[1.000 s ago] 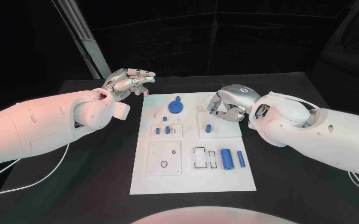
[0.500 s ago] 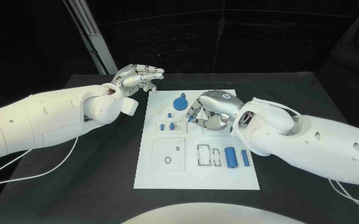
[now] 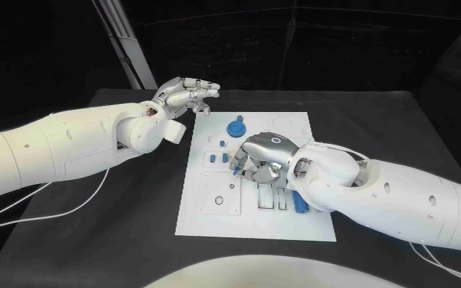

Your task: Assemble the parts on the task board

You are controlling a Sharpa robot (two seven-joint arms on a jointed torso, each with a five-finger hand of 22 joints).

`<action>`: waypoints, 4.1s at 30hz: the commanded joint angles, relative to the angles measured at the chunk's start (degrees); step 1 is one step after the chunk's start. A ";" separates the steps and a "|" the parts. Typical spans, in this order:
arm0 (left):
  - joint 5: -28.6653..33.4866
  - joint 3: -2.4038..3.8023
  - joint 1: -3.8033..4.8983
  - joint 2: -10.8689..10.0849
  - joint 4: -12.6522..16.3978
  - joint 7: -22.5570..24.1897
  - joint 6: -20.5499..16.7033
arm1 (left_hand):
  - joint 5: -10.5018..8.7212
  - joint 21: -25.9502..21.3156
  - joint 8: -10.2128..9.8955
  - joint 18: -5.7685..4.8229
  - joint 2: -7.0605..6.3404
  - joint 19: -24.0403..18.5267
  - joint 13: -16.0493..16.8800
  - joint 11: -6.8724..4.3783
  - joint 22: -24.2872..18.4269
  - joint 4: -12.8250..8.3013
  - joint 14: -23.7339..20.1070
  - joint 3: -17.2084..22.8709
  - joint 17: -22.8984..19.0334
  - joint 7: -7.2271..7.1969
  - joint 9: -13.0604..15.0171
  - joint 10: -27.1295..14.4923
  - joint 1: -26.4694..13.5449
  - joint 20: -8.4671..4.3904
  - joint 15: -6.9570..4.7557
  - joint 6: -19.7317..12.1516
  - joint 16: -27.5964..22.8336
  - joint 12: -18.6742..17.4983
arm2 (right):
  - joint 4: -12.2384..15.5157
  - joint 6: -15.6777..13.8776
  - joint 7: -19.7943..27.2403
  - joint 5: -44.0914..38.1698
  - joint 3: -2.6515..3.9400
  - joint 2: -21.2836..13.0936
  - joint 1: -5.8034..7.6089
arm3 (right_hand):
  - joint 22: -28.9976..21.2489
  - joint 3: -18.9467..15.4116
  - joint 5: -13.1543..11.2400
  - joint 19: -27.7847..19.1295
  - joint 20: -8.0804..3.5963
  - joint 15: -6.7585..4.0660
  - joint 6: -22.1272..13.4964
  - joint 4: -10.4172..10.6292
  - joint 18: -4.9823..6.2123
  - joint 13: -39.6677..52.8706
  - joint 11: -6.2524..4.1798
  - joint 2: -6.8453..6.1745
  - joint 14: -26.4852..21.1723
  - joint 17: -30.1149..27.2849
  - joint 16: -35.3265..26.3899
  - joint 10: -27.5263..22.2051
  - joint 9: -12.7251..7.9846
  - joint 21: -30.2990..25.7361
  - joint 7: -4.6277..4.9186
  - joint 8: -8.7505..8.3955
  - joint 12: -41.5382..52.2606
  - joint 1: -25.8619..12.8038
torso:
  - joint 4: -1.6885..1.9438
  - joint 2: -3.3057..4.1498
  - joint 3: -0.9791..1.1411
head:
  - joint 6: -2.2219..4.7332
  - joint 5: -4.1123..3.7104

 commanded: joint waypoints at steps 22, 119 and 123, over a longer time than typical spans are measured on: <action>0.24 0.05 0.10 0.27 0.09 0.36 0.77 | 0.32 -0.21 0.31 0.78 0.03 -0.54 -0.10 0.23 -0.06 -0.03 -0.43 0.19 -0.06 0.03 -0.10 -0.08 0.29 0.00 0.10 -0.16 -0.29 0.25 | -1.67 5.26 0.52 -5.00 -0.04 2.65 -1.80 | 0.17 0.34 0.24 0.10 0.35 0.09 0.02 -0.03 -0.49 0.06 0.35 0.15 0.21 0.15 0.51 0.02 0.04 0.33 0.31 -0.24 -0.30 0.09 | 0.02 0.03 0.07 | -1.08 0.90; 0.24 0.01 0.04 -0.11 -0.46 -0.07 1.94 | 0.30 -0.43 0.38 0.77 0.10 -0.54 -0.14 0.29 -0.22 -0.21 -0.55 0.45 -0.44 0.08 -0.09 -0.17 0.30 0.04 0.16 -0.25 -0.47 0.33 | 2.78 5.71 -8.49 -5.37 5.48 -11.72 -0.62 | -13.48 -20.08 1.40 -7.49 2.48 2.19 -13.97 8.85 1.89 -0.19 2.73 -4.15 -3.57 -12.80 -7.49 -17.90 -0.30 -8.45 -0.36 -0.71 3.52 1.08 | 0.07 0.04 0.05 | 0.91 -1.42; 0.24 0.01 0.04 -0.14 -0.48 -0.13 1.97 | 0.30 -0.43 0.38 0.77 0.10 -0.54 -0.14 0.29 -0.22 -0.21 -0.55 0.45 -0.44 0.08 -0.09 -0.17 0.30 0.04 0.16 -0.25 -0.47 0.33 | 2.28 7.45 -8.34 -5.14 5.49 -11.26 -0.61 | -13.34 -20.53 1.48 -7.19 2.31 1.96 -13.09 9.45 1.86 -0.15 2.46 -3.47 -3.35 -12.87 -7.43 -17.10 -0.19 -8.35 -0.22 -0.52 4.59 1.82 | 0.05 0.05 0.07 | 0.89 -1.39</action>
